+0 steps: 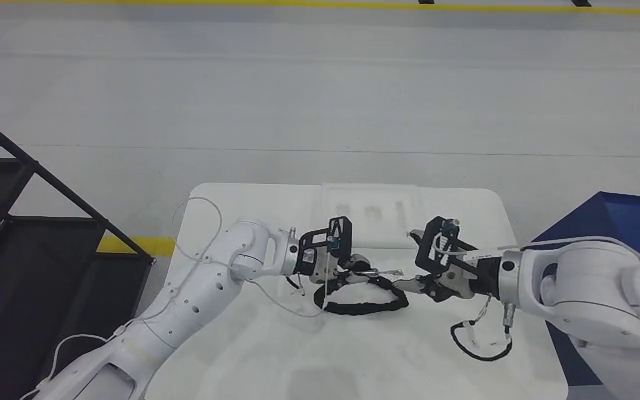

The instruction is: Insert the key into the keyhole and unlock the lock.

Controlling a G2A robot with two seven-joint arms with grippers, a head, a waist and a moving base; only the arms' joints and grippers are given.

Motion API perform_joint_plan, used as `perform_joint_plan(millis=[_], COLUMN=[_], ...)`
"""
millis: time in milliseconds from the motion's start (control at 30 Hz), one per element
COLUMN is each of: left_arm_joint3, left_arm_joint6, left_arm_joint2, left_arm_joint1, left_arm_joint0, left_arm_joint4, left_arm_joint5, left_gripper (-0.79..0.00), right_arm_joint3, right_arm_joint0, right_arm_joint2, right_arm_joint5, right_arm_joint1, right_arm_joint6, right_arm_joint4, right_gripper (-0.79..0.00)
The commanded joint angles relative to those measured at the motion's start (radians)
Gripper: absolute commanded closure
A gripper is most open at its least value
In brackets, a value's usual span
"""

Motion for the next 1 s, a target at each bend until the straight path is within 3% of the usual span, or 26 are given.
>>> perform_joint_plan(millis=[0, 433, 500, 533, 767, 967], left_arm_joint3=[0.019, 0.166, 0.191, 0.205, 0.268, 0.279], left_arm_joint6=[-0.015, -0.061, -0.064, -0.067, -0.067, 0.001], left_arm_joint2=[0.020, 0.189, 0.212, 0.223, 0.252, 0.180], left_arm_joint1=[-0.005, -0.074, -0.086, -0.092, -0.124, -0.116], left_arm_joint0=[-0.002, -0.036, -0.044, -0.047, -0.089, -0.128], left_arm_joint4=[0.009, 0.004, 0.003, -0.002, -0.044, -0.087], left_arm_joint5=[0.006, 0.015, 0.012, 0.006, -0.006, -0.026], left_gripper=[0.000, -0.015, -0.382, -0.785, -0.785, -0.785], right_arm_joint3=[-0.005, -0.009, -0.006, -0.005, 0.027, 0.113], right_arm_joint0=[-0.007, -0.044, -0.048, -0.049, -0.046, 0.003], right_arm_joint2=[0.008, 0.036, 0.037, 0.037, 0.012, -0.048], right_arm_joint5=[-0.006, -0.031, -0.033, -0.036, -0.069, -0.142], right_arm_joint1=[0.001, 0.002, 0.002, 0.002, -0.005, -0.018], right_arm_joint6=[-0.002, -0.035, -0.041, -0.044, -0.087, -0.133], right_arm_joint4=[-0.006, -0.028, -0.029, -0.030, -0.021, -0.004], right_gripper=[-0.785, -0.785, -0.785, -0.785, -0.785, -0.785])
